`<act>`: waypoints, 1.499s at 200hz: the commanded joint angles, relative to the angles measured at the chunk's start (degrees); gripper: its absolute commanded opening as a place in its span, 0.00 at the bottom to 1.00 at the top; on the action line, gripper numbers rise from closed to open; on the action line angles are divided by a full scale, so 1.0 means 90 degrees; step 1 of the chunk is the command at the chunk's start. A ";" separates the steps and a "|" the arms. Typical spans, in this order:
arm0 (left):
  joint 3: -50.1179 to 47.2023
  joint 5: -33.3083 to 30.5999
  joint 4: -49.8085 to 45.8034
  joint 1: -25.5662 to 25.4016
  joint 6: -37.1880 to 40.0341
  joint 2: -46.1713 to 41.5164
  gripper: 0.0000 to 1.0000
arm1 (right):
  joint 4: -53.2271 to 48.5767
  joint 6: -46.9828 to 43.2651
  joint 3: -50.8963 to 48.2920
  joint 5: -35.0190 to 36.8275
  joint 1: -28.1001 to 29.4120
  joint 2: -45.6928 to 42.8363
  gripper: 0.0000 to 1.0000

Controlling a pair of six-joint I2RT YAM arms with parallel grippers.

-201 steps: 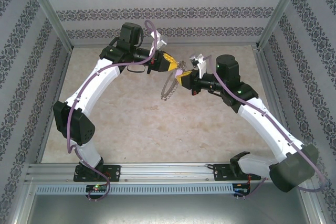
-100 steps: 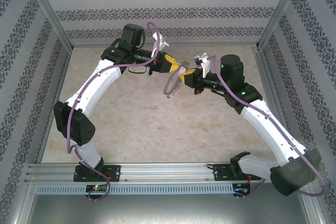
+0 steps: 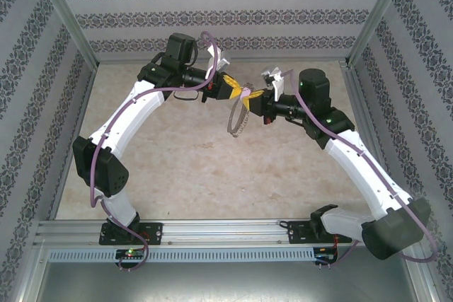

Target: Put the keys on the keyring

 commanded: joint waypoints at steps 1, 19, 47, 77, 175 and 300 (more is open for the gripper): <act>-0.0012 -0.0124 -0.0117 -0.0032 0.0135 -0.0041 0.00 | 0.0060 -0.0115 0.0410 -0.0334 0.0029 -0.0007 0.00; -0.0021 -0.0185 -0.0115 -0.0032 0.0157 -0.0040 0.00 | -0.0195 -0.0226 0.0546 -0.0228 0.0030 -0.0005 0.00; -0.0048 -0.0363 -0.0073 -0.0040 0.0100 -0.0039 0.00 | -0.0758 -0.0387 0.0851 -0.0016 0.0019 0.0052 0.00; -0.0249 -0.0808 0.0246 -0.0031 -0.0180 -0.0099 0.09 | -0.1489 -0.0443 0.1351 0.0122 -0.0009 0.0254 0.00; -0.1550 -0.2095 0.1708 0.0293 -0.1089 -0.0822 0.54 | -0.3458 -0.0506 0.2764 0.0599 -0.0280 0.1380 0.00; -0.3084 -0.4182 0.3109 0.1614 -0.2784 -0.2134 0.71 | -0.3048 0.0016 0.3746 0.0319 0.0653 0.3780 0.00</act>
